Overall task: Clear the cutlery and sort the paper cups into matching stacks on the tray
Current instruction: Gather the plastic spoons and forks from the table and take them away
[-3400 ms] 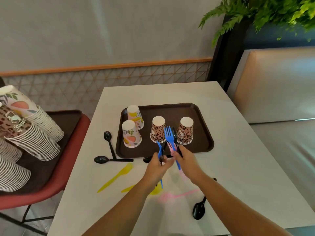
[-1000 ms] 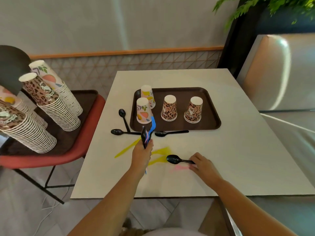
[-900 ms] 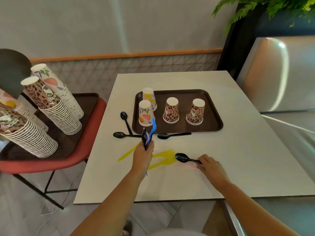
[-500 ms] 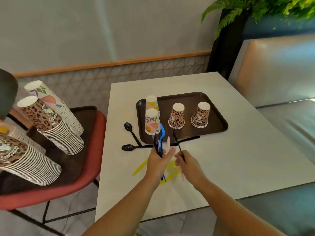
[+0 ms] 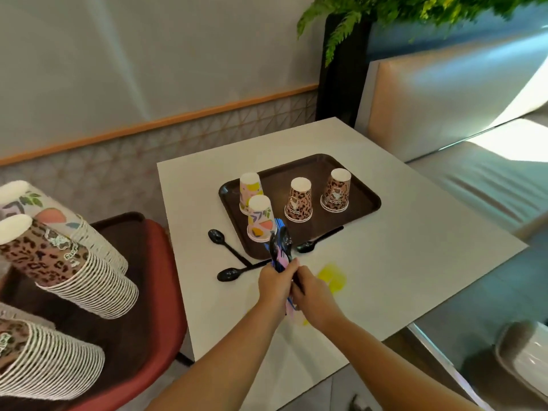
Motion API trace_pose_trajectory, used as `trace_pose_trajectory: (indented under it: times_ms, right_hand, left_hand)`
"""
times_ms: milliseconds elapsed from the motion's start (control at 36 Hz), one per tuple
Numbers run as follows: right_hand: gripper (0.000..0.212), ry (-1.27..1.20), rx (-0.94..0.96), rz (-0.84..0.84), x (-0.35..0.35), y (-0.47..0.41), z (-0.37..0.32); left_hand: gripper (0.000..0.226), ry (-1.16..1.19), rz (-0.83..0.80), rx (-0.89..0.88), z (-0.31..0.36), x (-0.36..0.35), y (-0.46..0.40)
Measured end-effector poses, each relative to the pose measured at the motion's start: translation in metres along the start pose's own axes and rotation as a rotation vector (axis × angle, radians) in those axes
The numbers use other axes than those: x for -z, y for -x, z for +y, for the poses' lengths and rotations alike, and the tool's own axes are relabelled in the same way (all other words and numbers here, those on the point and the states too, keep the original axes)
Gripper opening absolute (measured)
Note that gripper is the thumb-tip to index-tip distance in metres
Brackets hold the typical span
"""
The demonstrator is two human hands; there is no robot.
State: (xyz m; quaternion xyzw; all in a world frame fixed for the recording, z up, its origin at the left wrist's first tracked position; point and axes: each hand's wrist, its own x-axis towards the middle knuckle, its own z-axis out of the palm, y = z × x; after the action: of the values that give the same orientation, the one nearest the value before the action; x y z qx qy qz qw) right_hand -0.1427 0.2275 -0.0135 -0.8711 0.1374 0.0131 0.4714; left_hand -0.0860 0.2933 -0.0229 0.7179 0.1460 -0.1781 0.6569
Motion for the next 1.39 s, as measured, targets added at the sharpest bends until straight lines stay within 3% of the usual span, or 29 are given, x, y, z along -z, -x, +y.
trace_pose_trajectory:
  times_ms: [167, 250, 306, 444, 639, 778, 944, 1083, 1278, 1389]
  right_hand:
    - [0.02, -0.026, 0.014, 0.109, -0.008, 0.0, 0.002]
    - [0.028, -0.128, -0.13, 0.385, -0.009, -0.001, 0.013]
    - [0.041, -0.115, -0.326, 0.566, -0.004, -0.005, 0.025]
    - [0.082, -0.037, -0.721, 0.543, -0.002, -0.018, 0.04]
    - [0.103, 0.063, -0.741, 0.505, -0.019, -0.031, 0.042]
    - [0.084, 0.068, -0.647, 0.437, -0.022, -0.038, 0.042]
    - [0.026, 0.074, -0.535, 0.426, -0.02, -0.038, 0.053]
    - [0.032, -0.002, -0.445, 0.389, -0.005, -0.036, 0.061]
    - [0.013, 0.37, -0.261, 0.228, 0.024, -0.038, 0.069]
    - [0.016, 0.465, -0.176, 0.149, 0.036, -0.053, 0.066]
  left_hand:
    - [0.007, -0.037, -0.004, -0.122, 0.009, 0.01, -0.003]
    - [0.006, -0.089, -0.048, -0.206, 0.015, 0.016, -0.006]
    - [0.006, -0.104, -0.085, -0.23, 0.015, 0.019, -0.009]
    - [0.004, -0.072, -0.161, -0.221, 0.012, 0.027, -0.015]
    - [0.005, -0.026, -0.273, -0.236, 0.009, 0.031, -0.013]
    - [0.009, -0.067, -0.327, -0.248, 0.012, 0.038, -0.014]
    - [0.015, -0.118, -0.289, -0.3, 0.009, 0.043, -0.017]
    - [0.008, -0.103, -0.256, -0.301, 0.008, 0.042, -0.016]
    - [0.015, -0.094, -0.156, -0.277, 0.007, 0.034, -0.017]
    - [0.013, -0.118, -0.118, -0.277, 0.008, 0.032, -0.016]
